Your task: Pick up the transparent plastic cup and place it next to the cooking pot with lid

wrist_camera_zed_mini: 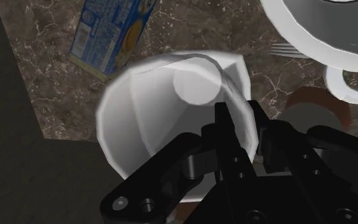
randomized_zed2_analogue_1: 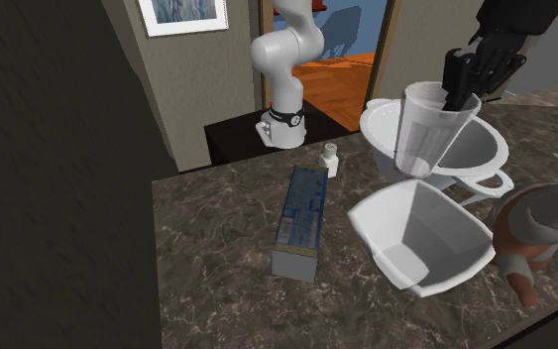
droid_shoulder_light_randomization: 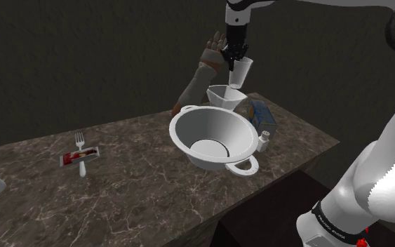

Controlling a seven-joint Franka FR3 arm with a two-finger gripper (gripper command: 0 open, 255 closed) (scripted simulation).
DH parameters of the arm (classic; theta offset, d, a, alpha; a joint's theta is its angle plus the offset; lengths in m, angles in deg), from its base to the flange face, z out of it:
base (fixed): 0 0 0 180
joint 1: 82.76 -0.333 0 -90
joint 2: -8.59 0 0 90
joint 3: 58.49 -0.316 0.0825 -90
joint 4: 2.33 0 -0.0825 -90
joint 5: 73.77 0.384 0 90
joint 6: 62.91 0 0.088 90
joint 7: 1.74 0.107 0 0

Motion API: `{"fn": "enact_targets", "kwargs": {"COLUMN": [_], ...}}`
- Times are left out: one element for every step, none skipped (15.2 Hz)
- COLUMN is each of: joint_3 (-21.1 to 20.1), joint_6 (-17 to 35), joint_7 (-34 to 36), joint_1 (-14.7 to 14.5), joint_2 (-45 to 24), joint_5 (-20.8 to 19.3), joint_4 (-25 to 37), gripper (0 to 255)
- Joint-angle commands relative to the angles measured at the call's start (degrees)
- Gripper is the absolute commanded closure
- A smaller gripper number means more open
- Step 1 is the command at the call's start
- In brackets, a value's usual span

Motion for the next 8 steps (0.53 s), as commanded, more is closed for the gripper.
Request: {"fn": "enact_targets", "kwargs": {"joint_3": [-1.3, -1.9, -2.6, -3.2, -3.9, -4.5, -5.2, -5.8], "joint_6": [0.0, -0.1, -0.2, -0.4, -0.5, -0.7, -0.9, -1.1], "joint_7": [3.0, 4.4, 5.7, 7.0, 8.4, 9.7, 11.0, 12.3], "joint_1": [-1.6, -2.3, -3.0, -3.7, -4.4, -5.1, -5.8, -6.5], "joint_2": [1.7, 2.1, 2.5, 2.7, 3.0, 3.1, 3.2, 3.3], "joint_5": [-0.2, -0.2, -0.2, -0.2, -0.1, -0.1, 0.0, 0.1], "joint_4": [-2.1, -2.6, -2.9, -3.2, -3.5, -3.6, -3.7, -3.7], "gripper": [255, 255, 255, 255, 255, 255, 255, 255]}}
